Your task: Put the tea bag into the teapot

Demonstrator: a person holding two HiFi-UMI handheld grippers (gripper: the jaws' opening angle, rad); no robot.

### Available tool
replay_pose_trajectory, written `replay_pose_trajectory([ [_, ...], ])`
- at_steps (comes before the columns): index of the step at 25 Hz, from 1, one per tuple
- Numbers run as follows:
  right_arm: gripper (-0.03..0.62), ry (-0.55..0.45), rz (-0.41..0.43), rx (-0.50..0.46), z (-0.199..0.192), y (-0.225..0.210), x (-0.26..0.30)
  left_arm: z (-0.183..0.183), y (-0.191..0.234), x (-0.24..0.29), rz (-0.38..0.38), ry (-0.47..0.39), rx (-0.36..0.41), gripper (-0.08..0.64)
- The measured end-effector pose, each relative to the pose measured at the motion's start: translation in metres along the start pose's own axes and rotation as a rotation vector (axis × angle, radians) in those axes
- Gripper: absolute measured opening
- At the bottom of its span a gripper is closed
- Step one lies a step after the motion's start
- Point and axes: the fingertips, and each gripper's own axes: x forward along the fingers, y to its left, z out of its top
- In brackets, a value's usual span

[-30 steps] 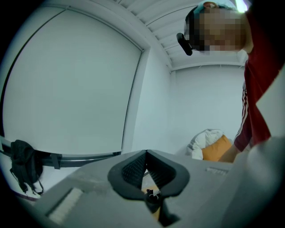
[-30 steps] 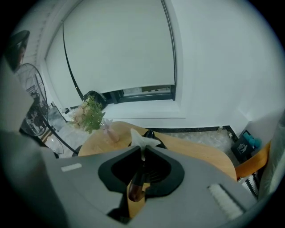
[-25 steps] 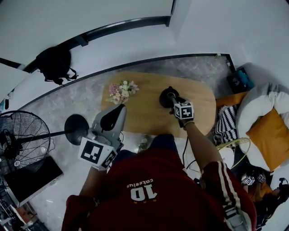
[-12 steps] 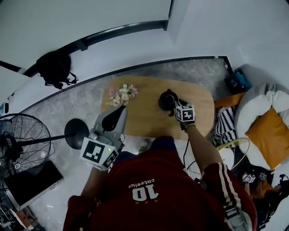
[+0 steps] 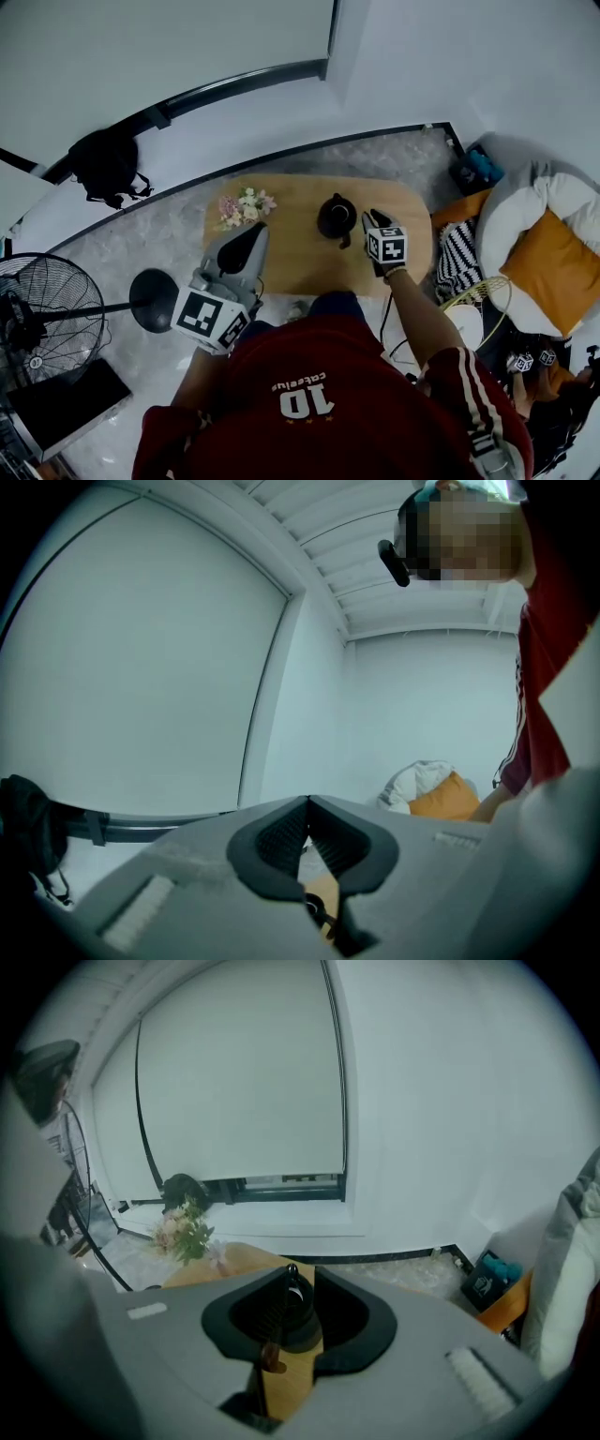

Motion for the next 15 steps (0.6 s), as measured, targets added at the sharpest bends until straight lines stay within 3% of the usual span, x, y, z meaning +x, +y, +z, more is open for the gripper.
replay_pose_trajectory([
  [15,0.084,-0.434,-0.009,-0.008,0.121,0.062,-0.172,0.026,-0.045,0.003,-0.17,-0.083,0.027,0.002],
])
